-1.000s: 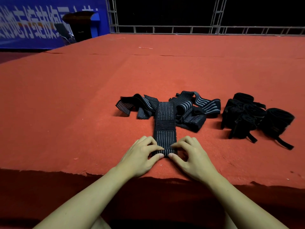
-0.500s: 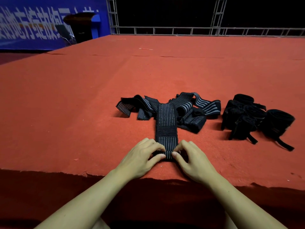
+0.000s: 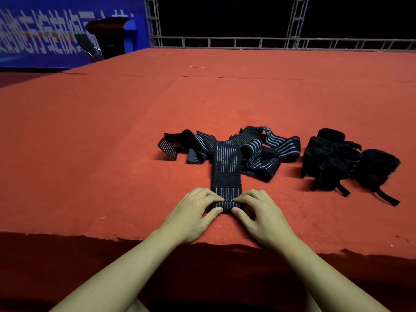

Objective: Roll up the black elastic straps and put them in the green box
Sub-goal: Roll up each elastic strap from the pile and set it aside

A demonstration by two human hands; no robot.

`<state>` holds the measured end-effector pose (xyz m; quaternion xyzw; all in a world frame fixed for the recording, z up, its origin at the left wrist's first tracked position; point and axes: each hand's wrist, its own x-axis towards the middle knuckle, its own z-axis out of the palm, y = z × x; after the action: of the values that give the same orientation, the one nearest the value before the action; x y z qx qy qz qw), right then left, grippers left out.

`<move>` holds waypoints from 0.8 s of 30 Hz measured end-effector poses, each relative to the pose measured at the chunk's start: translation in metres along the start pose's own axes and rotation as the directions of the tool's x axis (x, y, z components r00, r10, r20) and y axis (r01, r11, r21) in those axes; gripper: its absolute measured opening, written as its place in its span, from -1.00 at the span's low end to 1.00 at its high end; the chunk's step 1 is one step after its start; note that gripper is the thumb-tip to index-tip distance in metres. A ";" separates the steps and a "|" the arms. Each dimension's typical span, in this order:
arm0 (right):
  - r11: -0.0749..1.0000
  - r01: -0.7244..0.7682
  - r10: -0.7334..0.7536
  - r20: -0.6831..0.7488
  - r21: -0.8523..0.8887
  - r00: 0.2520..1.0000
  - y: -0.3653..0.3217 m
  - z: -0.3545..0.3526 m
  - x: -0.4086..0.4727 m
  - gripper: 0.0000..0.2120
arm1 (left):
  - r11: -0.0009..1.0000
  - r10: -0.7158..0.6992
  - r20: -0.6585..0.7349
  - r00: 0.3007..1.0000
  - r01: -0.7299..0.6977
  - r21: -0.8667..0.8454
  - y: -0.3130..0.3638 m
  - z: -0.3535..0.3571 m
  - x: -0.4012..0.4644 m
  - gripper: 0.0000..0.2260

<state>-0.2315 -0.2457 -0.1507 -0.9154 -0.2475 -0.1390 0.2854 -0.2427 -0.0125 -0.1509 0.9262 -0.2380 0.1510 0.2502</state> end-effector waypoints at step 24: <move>0.997 -0.071 0.071 0.011 0.015 0.997 -0.002 -0.001 0.000 -0.54 | 0.999 -0.022 -0.011 1.000 0.022 -0.045 0.003 -0.002 -0.002 -0.64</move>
<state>-0.2329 -0.2450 -0.1489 -0.9222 -0.2175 -0.1220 0.2957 -0.2461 -0.0132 -0.1486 0.9220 -0.2298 0.1484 0.2741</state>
